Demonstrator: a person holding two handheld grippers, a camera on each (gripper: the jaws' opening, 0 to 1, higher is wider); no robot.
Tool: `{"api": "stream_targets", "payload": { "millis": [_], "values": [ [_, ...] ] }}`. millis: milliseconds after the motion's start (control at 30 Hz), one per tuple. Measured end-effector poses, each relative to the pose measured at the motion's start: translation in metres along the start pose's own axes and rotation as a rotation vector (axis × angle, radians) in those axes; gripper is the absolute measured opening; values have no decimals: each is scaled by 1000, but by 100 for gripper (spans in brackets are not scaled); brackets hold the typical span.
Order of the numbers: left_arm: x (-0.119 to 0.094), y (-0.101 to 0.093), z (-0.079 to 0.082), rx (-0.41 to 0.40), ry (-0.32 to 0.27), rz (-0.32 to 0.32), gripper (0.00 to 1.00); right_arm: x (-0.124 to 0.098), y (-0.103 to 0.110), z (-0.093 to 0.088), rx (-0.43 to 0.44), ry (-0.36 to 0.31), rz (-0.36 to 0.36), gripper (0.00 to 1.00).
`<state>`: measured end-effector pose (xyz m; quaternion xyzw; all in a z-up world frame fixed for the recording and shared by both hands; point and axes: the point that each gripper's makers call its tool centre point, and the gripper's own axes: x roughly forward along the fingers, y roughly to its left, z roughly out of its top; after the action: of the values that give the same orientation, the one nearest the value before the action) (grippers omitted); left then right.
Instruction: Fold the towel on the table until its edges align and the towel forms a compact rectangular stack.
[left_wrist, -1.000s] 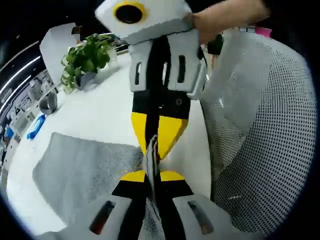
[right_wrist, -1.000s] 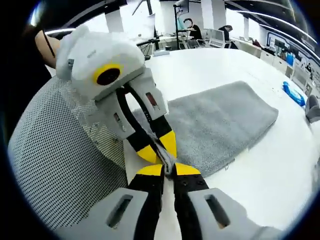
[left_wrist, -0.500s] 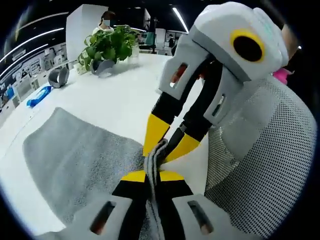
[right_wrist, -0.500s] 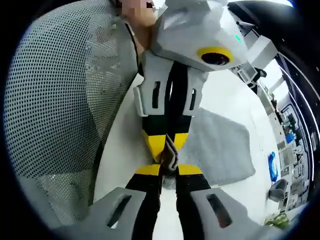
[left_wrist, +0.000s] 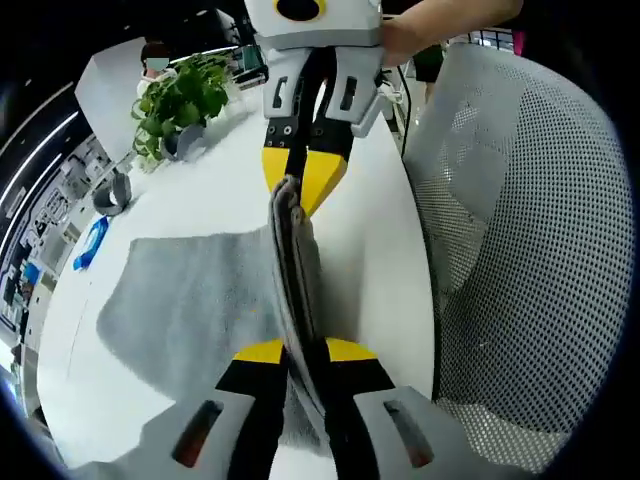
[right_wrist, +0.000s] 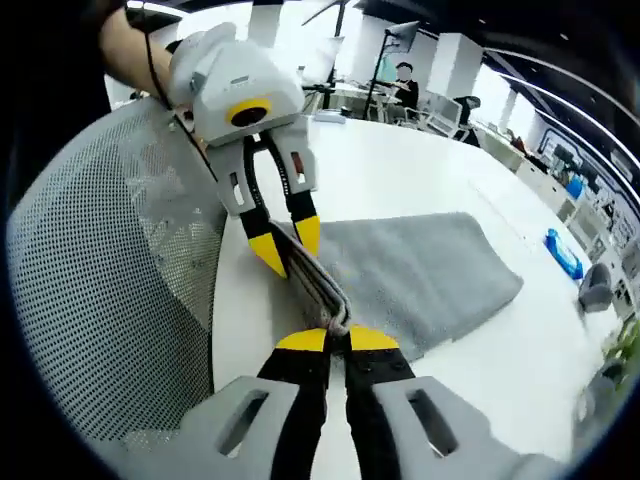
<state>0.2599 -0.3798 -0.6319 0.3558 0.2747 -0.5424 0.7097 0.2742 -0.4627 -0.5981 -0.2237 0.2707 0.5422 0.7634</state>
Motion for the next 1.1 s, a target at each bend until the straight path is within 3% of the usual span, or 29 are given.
{"api": "stream_targets", "payload": {
  "millis": [67, 200, 300, 433, 667, 933, 1100],
  "values": [
    [-8, 0, -11, -65, -14, -6, 13, -3, -4, -3, 105, -32, 1, 2],
    [-20, 8, -14, -310, -149, 4, 13, -2, -6, -7, 271, -91, 25, 2],
    [-24, 13, -16, -414, -214, 30, 14, -1, -9, -7, 387, -130, 31, 1],
    [-24, 13, -20, -407, -231, 43, 21, 3, -14, -8, 577, -176, 51, 1],
    [-16, 3, -9, -314, -214, -27, 24, 11, -27, -14, 732, -196, 27, 1],
    [-16, 2, -8, -355, -246, -43, 31, 13, -43, -26, 962, -243, 12, 1],
    [-8, 12, -13, -397, -259, -2, 30, 17, -44, -29, 1010, -251, 24, 1]
  ]
}}
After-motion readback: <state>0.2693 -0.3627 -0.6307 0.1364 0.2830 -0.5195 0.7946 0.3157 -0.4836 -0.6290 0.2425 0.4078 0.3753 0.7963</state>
